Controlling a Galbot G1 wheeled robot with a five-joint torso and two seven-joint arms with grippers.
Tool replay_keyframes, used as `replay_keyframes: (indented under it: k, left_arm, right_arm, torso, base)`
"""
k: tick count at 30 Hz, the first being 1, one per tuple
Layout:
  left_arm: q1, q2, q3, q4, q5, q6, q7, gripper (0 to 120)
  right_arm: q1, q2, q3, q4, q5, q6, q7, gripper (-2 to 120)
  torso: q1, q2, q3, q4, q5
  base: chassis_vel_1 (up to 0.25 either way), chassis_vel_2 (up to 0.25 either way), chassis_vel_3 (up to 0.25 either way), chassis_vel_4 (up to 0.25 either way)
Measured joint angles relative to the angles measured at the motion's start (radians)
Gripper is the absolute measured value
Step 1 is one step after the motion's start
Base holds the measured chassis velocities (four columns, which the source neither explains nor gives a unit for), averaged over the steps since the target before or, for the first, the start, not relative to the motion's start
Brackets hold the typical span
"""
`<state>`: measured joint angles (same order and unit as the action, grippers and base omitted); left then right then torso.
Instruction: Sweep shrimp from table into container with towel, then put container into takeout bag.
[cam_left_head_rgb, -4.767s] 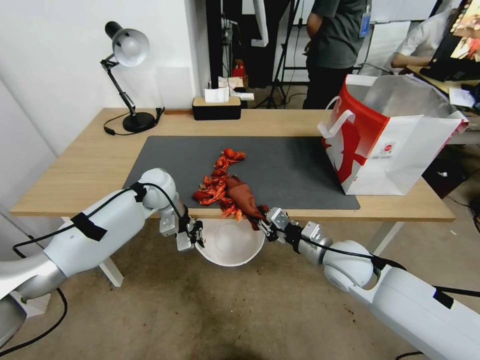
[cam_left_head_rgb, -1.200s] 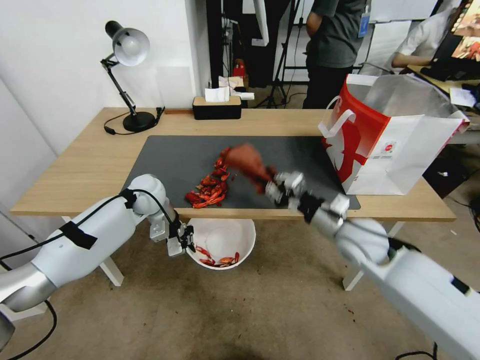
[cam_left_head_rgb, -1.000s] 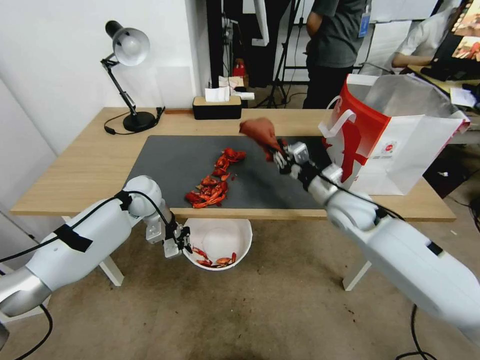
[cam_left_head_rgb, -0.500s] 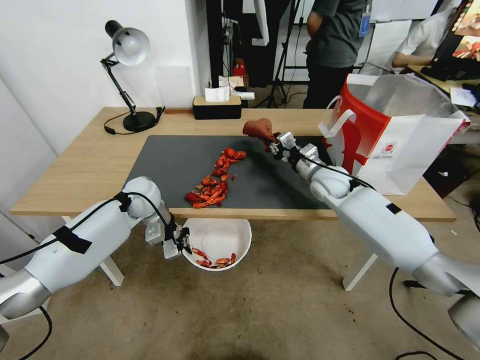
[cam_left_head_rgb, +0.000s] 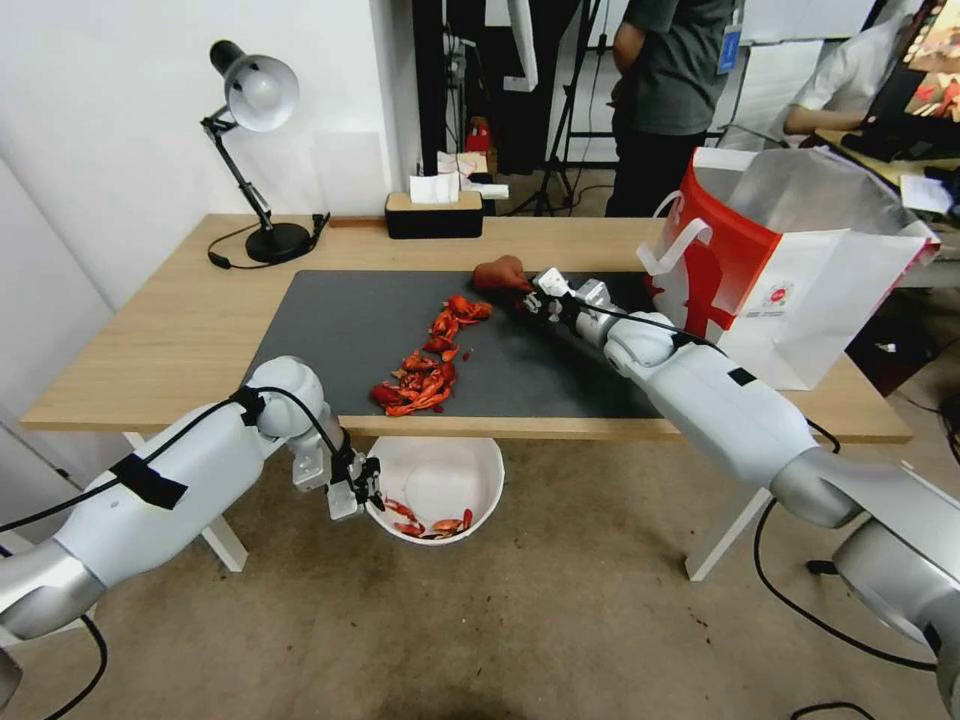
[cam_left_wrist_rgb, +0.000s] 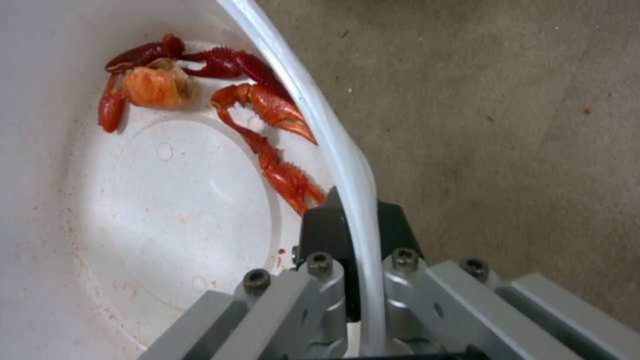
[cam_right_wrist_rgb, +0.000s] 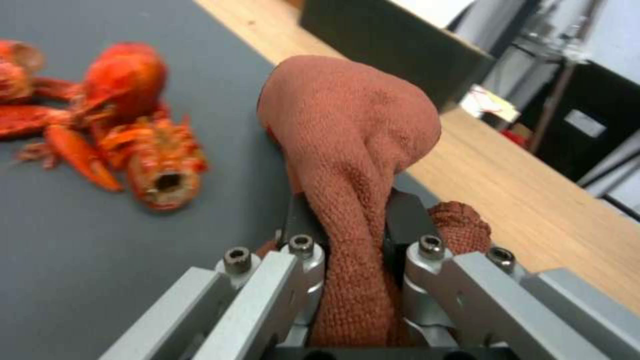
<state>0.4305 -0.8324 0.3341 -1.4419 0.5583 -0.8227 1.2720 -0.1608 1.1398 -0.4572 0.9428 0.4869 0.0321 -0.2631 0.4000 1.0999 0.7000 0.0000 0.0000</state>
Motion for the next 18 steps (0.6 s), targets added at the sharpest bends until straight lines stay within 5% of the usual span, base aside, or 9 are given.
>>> replay_keyframes:
  k: [18]
  left_arm:
    - [0.028, 0.002, -0.026, 0.016, 0.007, 0.0, -0.002, 0]
  right_arm:
    - [0.025, 0.036, -0.029, -0.095, -0.021, 0.134, -0.292, 8]
  torso:
    - [0.0, 0.0, 0.0, 0.0, 0.0]
  base:
    - [0.0, 0.0, 0.0, 0.0]
